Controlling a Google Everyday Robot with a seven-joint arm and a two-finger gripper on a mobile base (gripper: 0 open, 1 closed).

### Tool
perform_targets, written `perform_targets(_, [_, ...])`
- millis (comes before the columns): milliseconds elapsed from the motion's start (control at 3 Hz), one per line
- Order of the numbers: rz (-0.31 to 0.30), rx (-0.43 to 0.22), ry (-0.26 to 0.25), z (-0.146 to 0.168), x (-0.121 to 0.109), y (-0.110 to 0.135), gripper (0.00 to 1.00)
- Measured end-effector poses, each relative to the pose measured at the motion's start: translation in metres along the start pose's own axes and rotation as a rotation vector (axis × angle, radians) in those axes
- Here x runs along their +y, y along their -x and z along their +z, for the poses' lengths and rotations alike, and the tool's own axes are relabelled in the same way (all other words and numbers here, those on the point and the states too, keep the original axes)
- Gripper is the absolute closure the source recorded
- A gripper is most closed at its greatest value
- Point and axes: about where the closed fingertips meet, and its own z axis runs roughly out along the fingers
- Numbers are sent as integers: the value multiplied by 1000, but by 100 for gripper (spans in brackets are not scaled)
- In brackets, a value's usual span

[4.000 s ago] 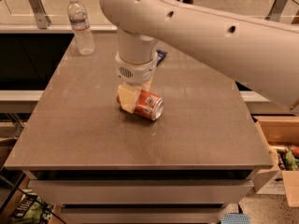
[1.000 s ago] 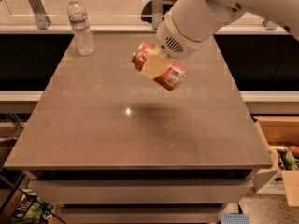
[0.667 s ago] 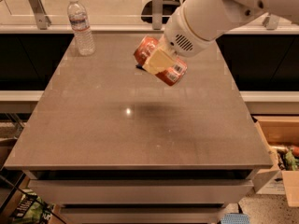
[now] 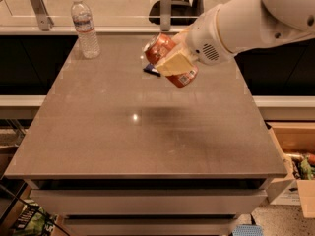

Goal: Place coke can upright

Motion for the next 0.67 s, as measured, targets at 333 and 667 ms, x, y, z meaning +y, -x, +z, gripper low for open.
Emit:
perform_targets(333, [-13, -88, -1, 2, -2, -4, 100])
perform_targets(667, [2, -160, 5, 8, -1, -12, 100])
